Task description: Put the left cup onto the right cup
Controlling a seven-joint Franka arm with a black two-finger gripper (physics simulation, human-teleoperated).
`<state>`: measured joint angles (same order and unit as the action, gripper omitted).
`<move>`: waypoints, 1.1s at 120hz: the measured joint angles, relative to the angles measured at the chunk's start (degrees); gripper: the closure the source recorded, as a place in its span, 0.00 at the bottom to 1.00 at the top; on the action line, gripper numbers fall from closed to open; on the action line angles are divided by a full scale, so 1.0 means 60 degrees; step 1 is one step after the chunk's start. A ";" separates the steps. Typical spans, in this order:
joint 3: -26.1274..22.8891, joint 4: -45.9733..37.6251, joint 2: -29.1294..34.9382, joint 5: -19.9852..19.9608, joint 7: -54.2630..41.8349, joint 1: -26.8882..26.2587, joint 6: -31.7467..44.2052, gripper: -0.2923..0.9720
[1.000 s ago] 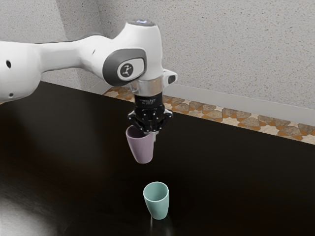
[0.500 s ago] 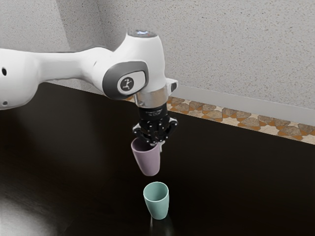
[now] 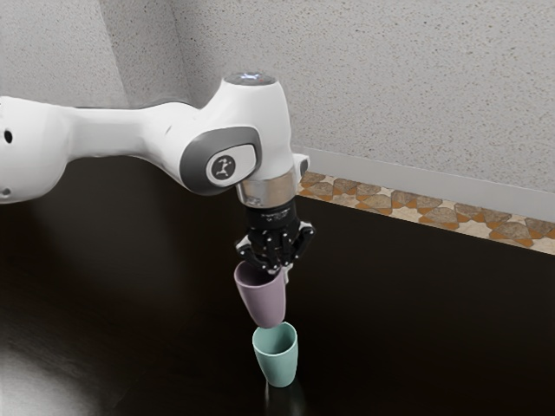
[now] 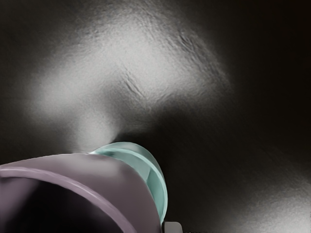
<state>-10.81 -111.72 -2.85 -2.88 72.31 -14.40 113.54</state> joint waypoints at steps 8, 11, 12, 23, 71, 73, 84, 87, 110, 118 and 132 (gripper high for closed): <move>0.0000 -0.0085 0.0000 -0.0080 0.0105 -0.0043 0.0095 0.85; 0.0003 -0.0112 0.0000 -0.0106 0.0141 -0.0060 0.0125 0.85; 0.0005 -0.0119 0.0000 -0.0114 0.0153 -0.0065 0.0134 0.85; 0.0001 -0.0193 0.0000 -0.0171 0.0281 -0.0081 0.0216 0.85; 0.0009 -0.0429 0.0000 -0.0339 0.0664 -0.0026 0.0361 0.85; 0.0011 -0.0436 0.0000 -0.0341 0.0676 -0.0028 0.0367 0.85; 0.0006 -0.0451 -0.0020 -0.0350 0.0731 -0.0034 0.0393 0.85; 0.0009 -0.0452 -0.0023 -0.0351 0.0745 -0.0039 0.0398 0.85; 0.0014 -0.0455 -0.0079 -0.0357 0.0838 -0.0044 0.0453 0.85; 0.0015 -0.0455 -0.0085 -0.0357 0.0867 -0.0040 0.0470 0.85; 0.0015 -0.0493 -0.0091 -0.0359 0.0910 -0.0033 0.0491 0.85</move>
<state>-10.72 -114.68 -3.39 -5.03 77.78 -14.60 116.49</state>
